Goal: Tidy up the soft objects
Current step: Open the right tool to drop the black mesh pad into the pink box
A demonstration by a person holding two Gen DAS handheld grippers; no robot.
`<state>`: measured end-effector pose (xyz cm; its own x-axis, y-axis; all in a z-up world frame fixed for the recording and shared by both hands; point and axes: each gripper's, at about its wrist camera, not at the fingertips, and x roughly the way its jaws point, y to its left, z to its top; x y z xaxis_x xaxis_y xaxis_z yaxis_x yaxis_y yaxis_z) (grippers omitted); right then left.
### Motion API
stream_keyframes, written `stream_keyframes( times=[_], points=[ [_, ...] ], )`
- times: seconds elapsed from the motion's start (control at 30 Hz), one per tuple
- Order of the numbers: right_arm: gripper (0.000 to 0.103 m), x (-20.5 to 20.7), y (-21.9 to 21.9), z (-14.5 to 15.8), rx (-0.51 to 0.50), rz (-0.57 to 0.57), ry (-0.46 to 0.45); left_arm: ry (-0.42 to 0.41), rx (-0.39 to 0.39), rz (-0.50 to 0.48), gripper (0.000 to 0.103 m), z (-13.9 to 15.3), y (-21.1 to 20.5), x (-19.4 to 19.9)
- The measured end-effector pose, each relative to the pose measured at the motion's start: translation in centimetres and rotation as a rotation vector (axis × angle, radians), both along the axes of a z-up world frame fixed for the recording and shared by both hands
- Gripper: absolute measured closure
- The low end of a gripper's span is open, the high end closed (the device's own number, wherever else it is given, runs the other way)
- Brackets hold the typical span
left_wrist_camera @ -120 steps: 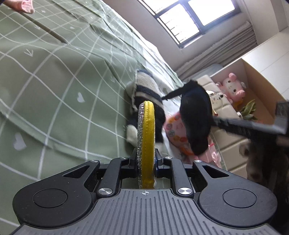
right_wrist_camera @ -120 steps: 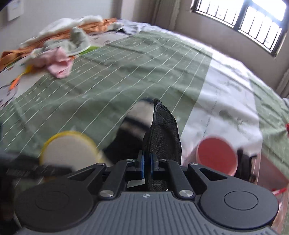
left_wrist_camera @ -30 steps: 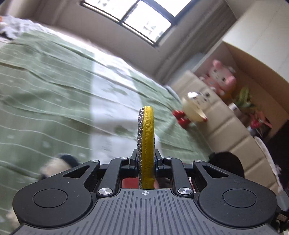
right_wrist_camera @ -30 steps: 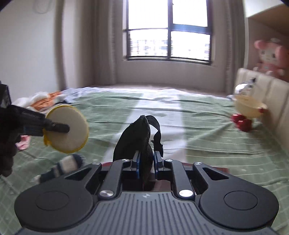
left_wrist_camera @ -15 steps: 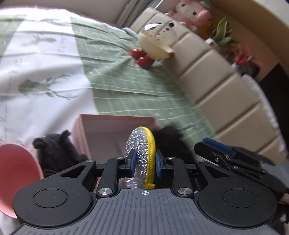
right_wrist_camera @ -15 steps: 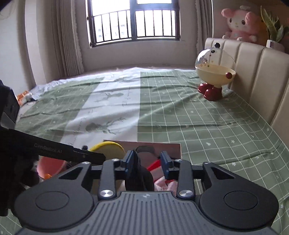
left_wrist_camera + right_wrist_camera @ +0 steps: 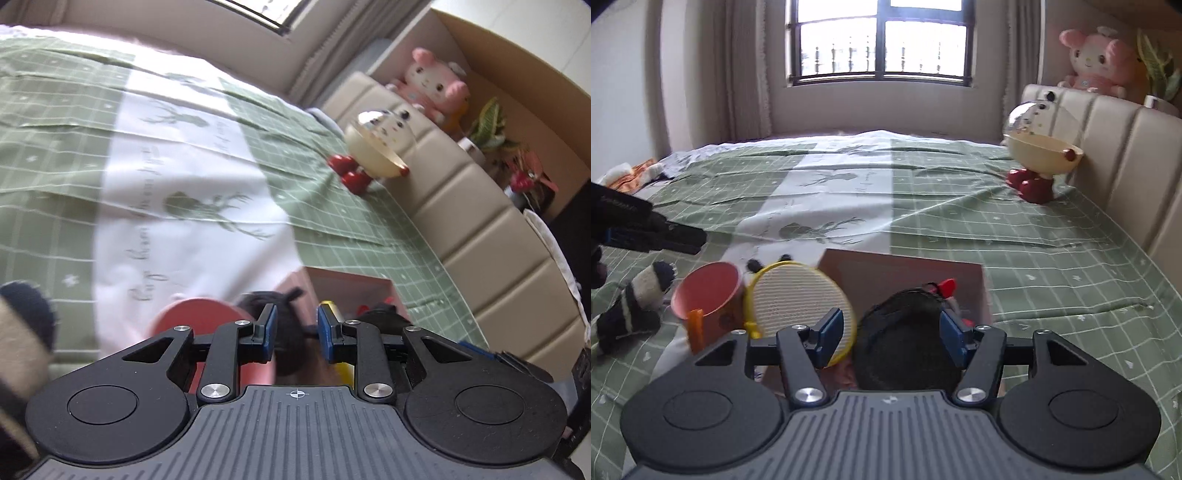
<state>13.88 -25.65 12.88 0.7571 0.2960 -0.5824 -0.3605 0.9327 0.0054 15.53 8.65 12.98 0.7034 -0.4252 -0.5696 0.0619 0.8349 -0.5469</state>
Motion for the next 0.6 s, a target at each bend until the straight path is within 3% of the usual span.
stream_keyframes(
  times=[0.13, 0.23, 0.27, 0.33, 0.37, 0.43, 0.5, 0.6],
  points=[
    [0.042, -1.2, 4.9, -1.2, -0.013, 0.132, 0.032, 0.013, -0.002, 0.064, 0.077, -1.7, 2.9, -2.2],
    [0.046, -1.4, 9.2, -2.8, -0.100, 0.185, 0.025, 0.036, 0.024, 0.097, 0.077, -2.7, 5.1, -3.6],
    [0.053, -1.2, 10.5, -3.5, -0.146, 0.177, 0.007, 0.037, 0.040, 0.110, 0.077, -2.9, 6.0, -4.1],
    [0.078, -0.5, 11.7, -4.4, -0.218, 0.122, -0.044, 0.028, 0.078, 0.139, 0.077, -2.8, 8.0, -5.1],
    [0.080, 0.3, 11.6, -4.5, -0.216, 0.093, -0.043, 0.020, 0.100, 0.155, 0.077, -2.8, 9.1, -5.6],
    [0.081, 2.3, 9.8, -4.1, -0.115, 0.044, 0.021, 0.002, 0.136, 0.186, 0.077, -2.5, 11.1, -6.7],
    [0.089, 4.2, 6.7, -3.4, 0.043, -0.014, 0.115, -0.006, 0.148, 0.223, 0.077, -2.7, 13.5, -7.8],
    [0.085, 6.6, 1.7, -3.6, 0.249, -0.127, 0.266, 0.014, 0.110, 0.294, 0.077, -4.0, 16.7, -8.8]
  ],
)
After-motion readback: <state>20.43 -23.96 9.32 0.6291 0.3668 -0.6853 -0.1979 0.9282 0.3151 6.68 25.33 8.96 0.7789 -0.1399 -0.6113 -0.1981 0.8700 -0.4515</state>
